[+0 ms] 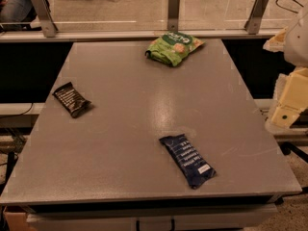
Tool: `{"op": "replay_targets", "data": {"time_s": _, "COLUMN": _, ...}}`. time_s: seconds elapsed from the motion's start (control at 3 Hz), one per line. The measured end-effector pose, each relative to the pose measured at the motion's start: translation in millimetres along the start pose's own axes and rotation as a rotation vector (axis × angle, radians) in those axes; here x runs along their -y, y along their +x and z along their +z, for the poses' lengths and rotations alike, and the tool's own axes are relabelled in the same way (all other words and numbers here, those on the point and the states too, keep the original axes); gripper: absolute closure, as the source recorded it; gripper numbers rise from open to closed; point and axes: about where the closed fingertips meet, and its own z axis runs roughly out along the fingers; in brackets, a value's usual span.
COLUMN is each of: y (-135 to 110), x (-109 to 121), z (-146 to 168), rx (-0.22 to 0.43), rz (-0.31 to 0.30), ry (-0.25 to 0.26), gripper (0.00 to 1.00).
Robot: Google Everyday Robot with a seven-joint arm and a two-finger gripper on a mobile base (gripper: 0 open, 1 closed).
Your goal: Move rxbar chocolate near green rice chip bag
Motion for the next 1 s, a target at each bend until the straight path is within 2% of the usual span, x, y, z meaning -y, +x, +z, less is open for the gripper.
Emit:
{"op": "replay_targets", "data": {"time_s": 0.33, "y": 0, "x": 0, "z": 0, "rx": 0.0, "rz": 0.0, "ry": 0.0, "gripper": 0.0}}
{"op": "replay_targets", "data": {"time_s": 0.67, "y": -13, "x": 3, "z": 4, "rx": 0.037, "rz": -0.023, "ry": -0.001, "gripper": 0.0}}
{"op": "replay_targets", "data": {"time_s": 1.0, "y": -74, "x": 11, "z": 39, "rx": 0.136, "rz": -0.088, "ry": -0.047, "gripper": 0.0}}
